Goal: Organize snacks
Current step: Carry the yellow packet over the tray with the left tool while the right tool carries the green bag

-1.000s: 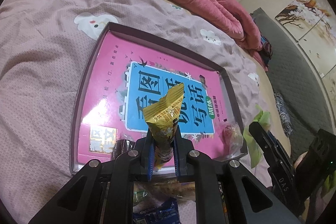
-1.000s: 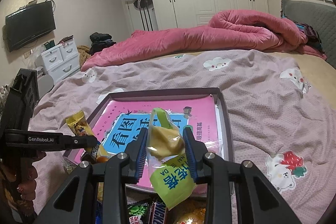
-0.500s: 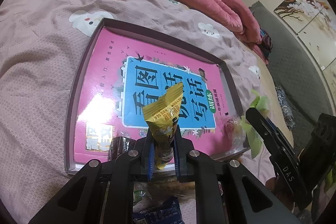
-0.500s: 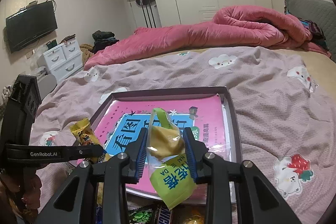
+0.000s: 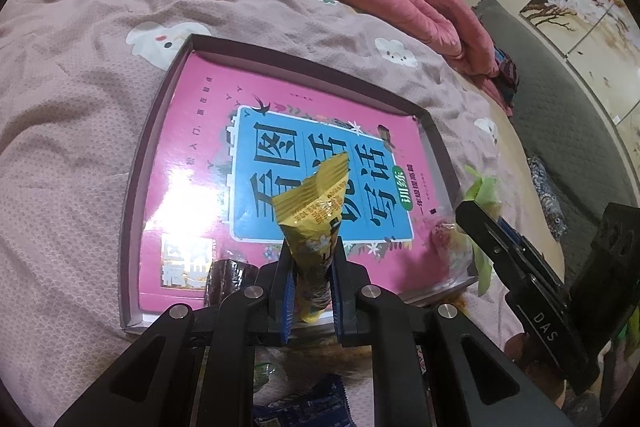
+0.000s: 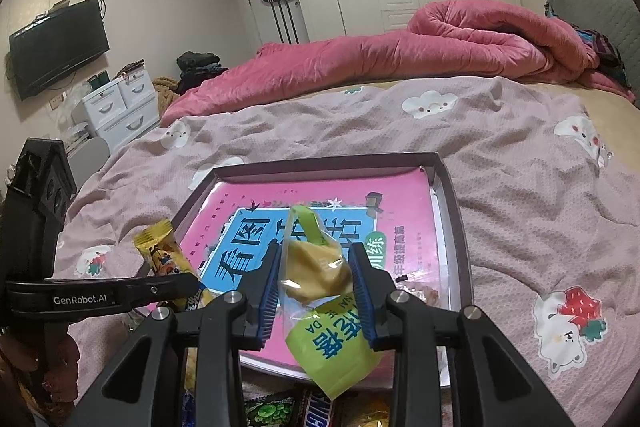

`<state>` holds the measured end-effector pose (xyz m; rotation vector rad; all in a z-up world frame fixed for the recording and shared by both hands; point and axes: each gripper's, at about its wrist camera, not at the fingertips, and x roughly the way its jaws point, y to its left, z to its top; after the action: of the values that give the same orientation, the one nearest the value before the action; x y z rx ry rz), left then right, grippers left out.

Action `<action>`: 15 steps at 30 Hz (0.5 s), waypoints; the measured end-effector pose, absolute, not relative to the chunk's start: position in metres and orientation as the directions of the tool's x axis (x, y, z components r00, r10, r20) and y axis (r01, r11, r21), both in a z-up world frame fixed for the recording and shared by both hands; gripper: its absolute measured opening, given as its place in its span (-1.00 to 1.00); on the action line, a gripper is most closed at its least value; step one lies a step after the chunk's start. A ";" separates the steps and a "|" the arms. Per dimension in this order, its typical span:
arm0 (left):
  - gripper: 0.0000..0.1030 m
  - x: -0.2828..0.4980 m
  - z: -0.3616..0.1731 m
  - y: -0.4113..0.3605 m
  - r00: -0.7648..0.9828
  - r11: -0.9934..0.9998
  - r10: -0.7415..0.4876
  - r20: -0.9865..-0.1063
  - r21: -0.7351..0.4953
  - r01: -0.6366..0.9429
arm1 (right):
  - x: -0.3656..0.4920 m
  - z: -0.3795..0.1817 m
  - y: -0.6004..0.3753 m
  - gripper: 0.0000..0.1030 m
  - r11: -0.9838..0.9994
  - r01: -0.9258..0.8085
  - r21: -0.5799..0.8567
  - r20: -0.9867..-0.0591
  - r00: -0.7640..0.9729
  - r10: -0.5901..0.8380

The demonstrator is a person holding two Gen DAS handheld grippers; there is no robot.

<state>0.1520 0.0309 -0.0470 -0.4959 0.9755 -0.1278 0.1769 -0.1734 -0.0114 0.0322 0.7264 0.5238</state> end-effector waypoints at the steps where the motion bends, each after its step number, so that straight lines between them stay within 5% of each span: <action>1: -0.71 0.152 -0.047 0.030 0.563 0.881 -0.322 -0.761 -0.459 -0.116 | 0.177 -0.012 -0.173 -0.34 0.870 -0.446 0.209 -0.626 0.622 0.469; 15: -0.69 0.150 -0.053 0.027 0.553 0.878 -0.329 -0.766 -0.464 -0.121 | 0.176 -0.020 -0.174 -0.33 0.872 -0.443 0.207 -0.651 0.603 0.461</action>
<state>0.1499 0.0275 -0.0534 -0.5051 0.9884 -0.1293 0.1758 -0.1744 -0.0201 0.0249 0.7606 0.5233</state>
